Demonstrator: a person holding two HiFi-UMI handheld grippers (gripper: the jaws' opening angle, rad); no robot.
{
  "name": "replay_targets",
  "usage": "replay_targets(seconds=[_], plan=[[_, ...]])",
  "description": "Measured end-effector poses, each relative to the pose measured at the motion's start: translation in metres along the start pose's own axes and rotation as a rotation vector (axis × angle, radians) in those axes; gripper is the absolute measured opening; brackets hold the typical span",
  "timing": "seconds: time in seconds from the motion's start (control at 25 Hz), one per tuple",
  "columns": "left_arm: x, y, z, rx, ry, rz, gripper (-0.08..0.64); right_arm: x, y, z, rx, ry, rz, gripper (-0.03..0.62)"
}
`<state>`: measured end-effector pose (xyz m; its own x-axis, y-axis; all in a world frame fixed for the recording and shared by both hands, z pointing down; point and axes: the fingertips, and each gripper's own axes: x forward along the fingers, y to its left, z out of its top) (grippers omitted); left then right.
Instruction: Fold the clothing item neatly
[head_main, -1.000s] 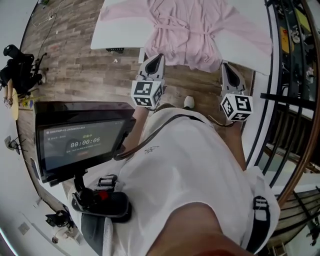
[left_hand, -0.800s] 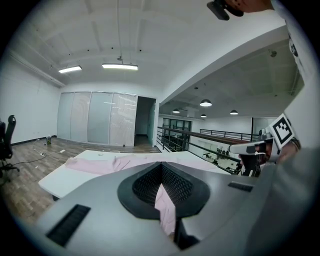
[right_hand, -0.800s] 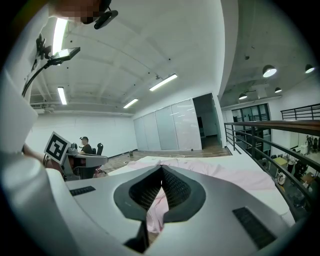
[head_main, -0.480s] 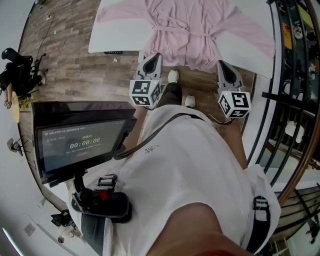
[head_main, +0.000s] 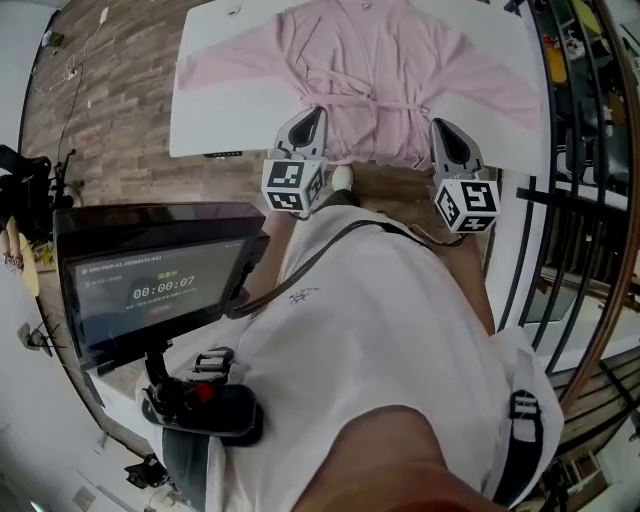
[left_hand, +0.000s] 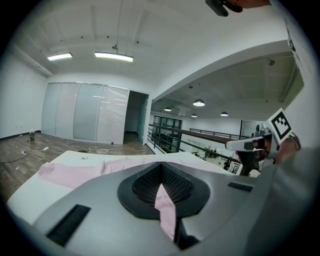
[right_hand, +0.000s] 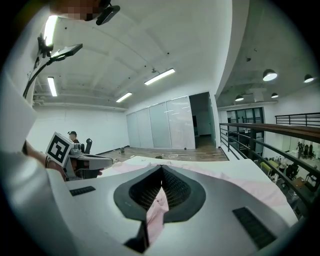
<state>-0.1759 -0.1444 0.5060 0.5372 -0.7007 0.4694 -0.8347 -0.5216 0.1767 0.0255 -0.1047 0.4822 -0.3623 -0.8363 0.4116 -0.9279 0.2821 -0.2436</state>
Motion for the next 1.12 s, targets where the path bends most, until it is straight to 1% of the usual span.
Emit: replay_targets(seconds=[0.12, 0.24, 0.28, 0.72, 0.88, 1.12], plan=[[-0.038, -0.001, -0.018, -0.008, 0.031, 0.077, -0.002, -0.006, 0.023, -0.015, 0.012, 0.027, 0.084, 0.005], [-0.06, 0.002, -0.024, -0.039, 0.009, 0.185, -0.002, 0.006, 0.036, -0.016, -0.011, 0.039, 0.201, 0.005], [-0.062, 0.001, -0.025, -0.046, 0.001, 0.199, -0.002, 0.008, 0.036, -0.015, -0.017, 0.04, 0.218, 0.005], [-0.048, -0.026, -0.006, -0.027, -0.007, 0.079, -0.002, -0.009, 0.035, -0.002, 0.005, 0.008, 0.15, 0.005], [-0.041, -0.031, 0.002, -0.034, -0.026, 0.053, -0.002, -0.008, 0.037, 0.004, -0.004, -0.001, 0.143, 0.005], [-0.033, -0.043, -0.001, -0.014, -0.013, 0.022, 0.0, -0.003, 0.036, -0.005, -0.006, 0.009, 0.126, 0.005]])
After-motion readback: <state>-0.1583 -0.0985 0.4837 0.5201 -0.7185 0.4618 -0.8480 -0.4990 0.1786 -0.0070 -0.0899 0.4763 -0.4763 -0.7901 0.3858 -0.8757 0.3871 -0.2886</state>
